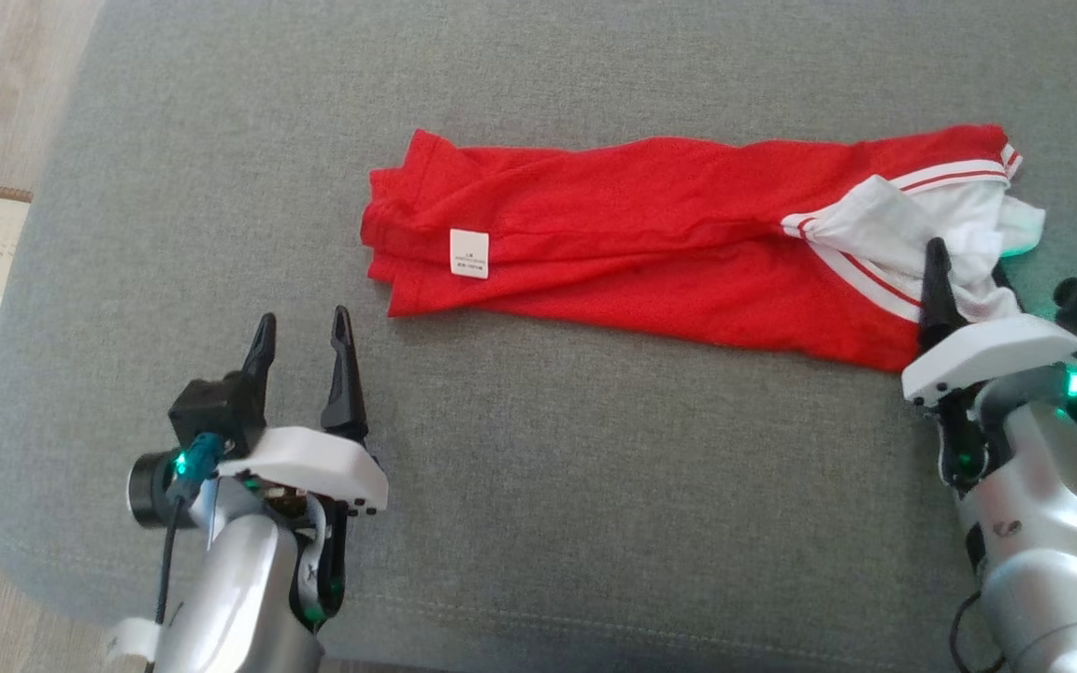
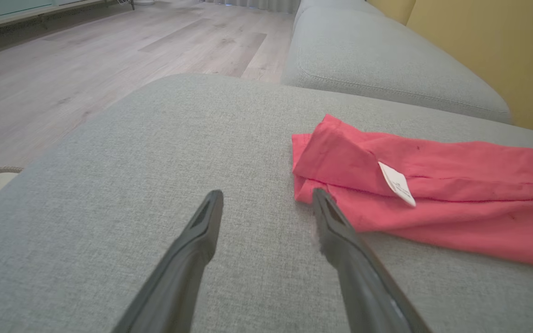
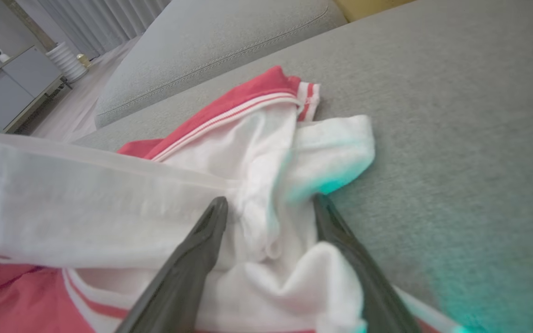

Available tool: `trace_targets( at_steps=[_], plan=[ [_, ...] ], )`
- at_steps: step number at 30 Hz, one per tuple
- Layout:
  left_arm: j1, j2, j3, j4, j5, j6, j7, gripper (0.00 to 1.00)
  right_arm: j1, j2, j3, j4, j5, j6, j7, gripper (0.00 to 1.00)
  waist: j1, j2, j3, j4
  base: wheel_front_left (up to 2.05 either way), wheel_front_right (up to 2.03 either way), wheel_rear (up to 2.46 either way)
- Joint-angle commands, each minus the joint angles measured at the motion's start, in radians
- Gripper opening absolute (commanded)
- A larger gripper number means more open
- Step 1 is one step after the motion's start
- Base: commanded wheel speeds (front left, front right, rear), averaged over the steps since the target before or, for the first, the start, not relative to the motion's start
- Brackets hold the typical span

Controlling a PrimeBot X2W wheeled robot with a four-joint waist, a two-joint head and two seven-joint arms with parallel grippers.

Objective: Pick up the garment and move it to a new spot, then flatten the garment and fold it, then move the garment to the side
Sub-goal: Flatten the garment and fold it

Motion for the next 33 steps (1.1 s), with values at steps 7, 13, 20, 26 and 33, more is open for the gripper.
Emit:
trace_targets(
  at_steps=[7, 13, 20, 26, 33],
  plan=[
    [-0.011, 0.016, 0.029, -0.040, 0.008, 0.007, -0.005, 1.00, 0.003, 0.019, 0.063, 0.018, 0.046, 0.000, -0.016, 0.00, 0.0001, -0.0001, -0.021, -0.023, 0.00, 0.00, 0.00],
    [0.001, 0.016, 0.030, -0.036, 0.010, -0.004, -0.005, 1.00, 0.002, -0.052, 0.032, -0.010, 0.054, 0.000, -0.051, 0.00, 0.0001, -0.0001, -0.044, -0.067, 0.00, 0.00, 0.00],
    [0.003, 0.016, -0.002, -0.033, 0.000, -0.008, -0.005, 1.00, -0.023, -0.090, 0.038, -0.145, 0.022, 0.000, -0.059, 0.00, 0.0001, -0.0001, -0.059, -0.104, 0.00, 0.00, 0.00],
    [-0.005, 0.016, -0.037, -0.030, -0.017, -0.004, -0.005, 1.00, -0.007, -0.024, 0.206, -0.329, 0.037, 0.000, -0.047, 0.00, 0.0001, -0.0001, -0.064, -0.090, 0.00, 0.00, 0.00],
    [-0.014, 0.016, -0.100, -0.035, -0.043, 0.001, -0.005, 1.00, 0.014, 0.029, 0.466, -0.479, 0.107, 0.000, 0.053, 0.00, 0.0001, -0.0001, -0.057, -0.002, 0.00, 0.00, 0.00]
  ],
)
